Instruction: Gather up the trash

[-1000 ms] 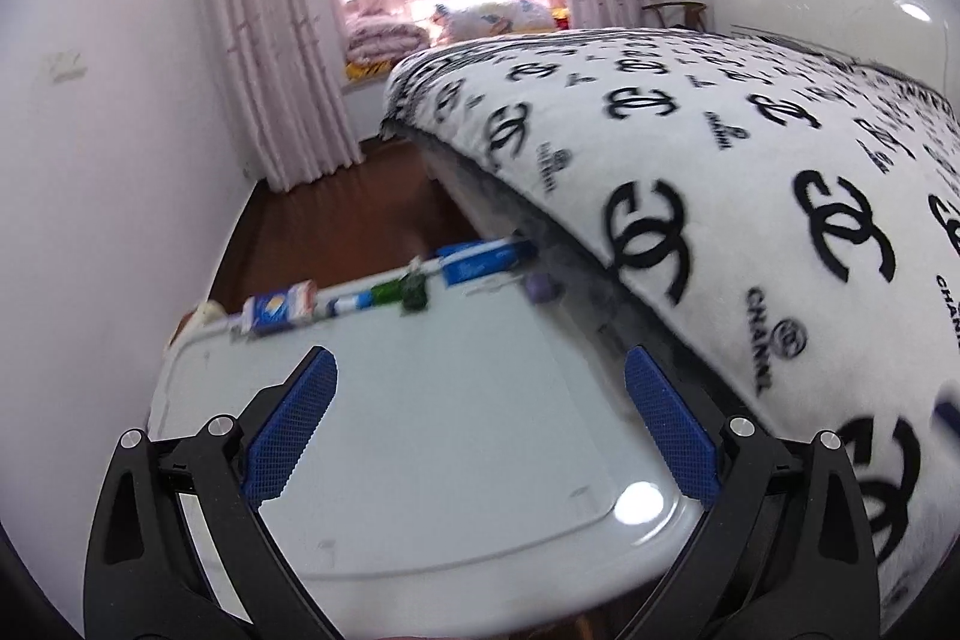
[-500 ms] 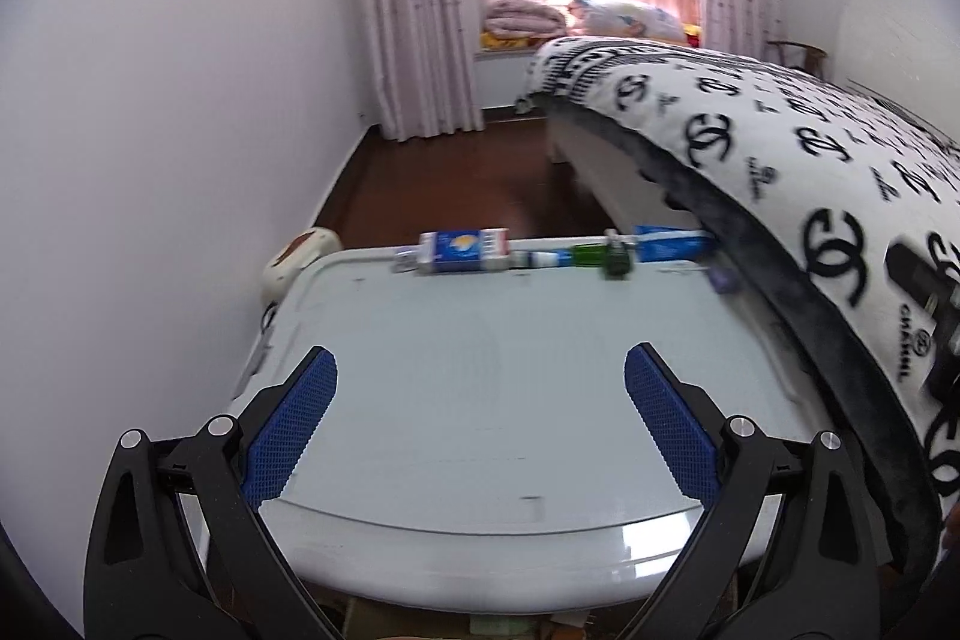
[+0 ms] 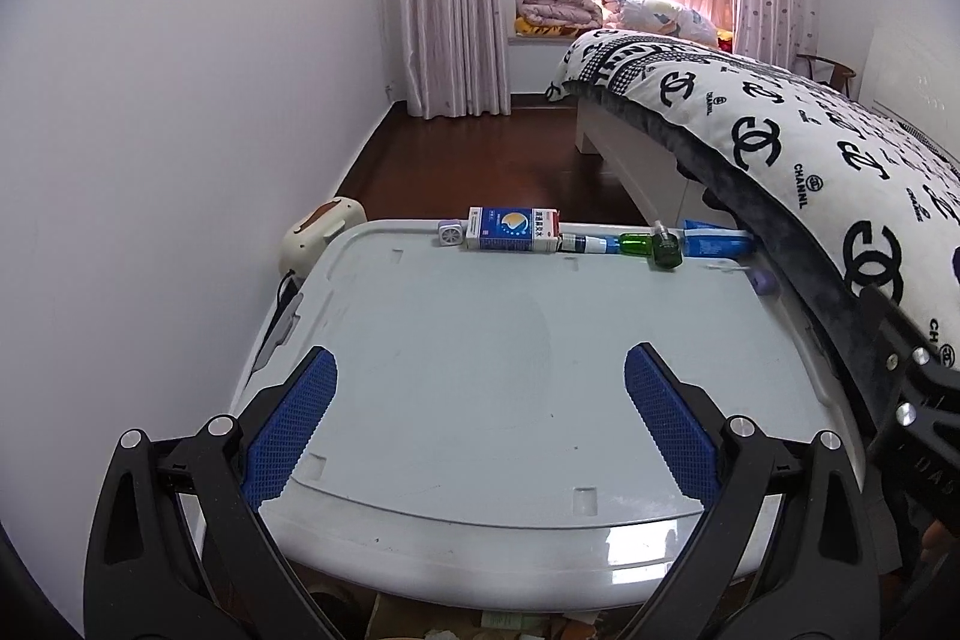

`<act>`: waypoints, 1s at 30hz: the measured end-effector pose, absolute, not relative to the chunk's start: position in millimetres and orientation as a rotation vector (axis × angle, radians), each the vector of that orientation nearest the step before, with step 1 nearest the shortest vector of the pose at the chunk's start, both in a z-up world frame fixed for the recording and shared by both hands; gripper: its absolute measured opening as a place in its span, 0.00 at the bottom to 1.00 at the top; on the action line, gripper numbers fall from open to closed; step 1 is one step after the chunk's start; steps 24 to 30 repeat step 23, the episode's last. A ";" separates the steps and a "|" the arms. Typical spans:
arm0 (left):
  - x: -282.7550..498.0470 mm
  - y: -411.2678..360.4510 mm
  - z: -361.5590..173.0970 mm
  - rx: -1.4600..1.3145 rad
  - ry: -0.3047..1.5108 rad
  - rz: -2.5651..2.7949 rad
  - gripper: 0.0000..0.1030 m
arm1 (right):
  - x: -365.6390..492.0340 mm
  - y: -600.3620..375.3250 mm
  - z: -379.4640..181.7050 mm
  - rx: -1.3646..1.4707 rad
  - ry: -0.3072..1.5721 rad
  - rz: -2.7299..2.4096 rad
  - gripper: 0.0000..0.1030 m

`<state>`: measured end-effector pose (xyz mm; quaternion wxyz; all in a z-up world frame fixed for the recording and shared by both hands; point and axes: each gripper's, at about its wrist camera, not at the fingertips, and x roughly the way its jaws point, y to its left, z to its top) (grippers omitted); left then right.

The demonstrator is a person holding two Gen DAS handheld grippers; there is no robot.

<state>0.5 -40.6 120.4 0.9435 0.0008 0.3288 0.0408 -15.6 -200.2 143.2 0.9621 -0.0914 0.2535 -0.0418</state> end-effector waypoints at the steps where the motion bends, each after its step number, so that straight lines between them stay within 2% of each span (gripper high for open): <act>1: 0.2 -40.0 120.8 0.003 0.667 0.083 0.92 | -15.6 -197.7 142.2 -0.194 0.514 -0.080 0.95; 16: -14.0 -56.0 132.3 0.065 0.519 -0.050 0.92 | -18.0 -190.0 131.7 -0.247 0.539 -0.060 0.95; 23: 8.4 -77.0 122.5 0.093 0.609 -0.014 0.92 | -19.1 -214.7 129.0 -0.257 0.562 -0.098 0.95; 30: 8.4 -77.0 122.5 0.093 0.609 -0.014 0.92 | -19.1 -214.7 129.0 -0.257 0.562 -0.098 0.95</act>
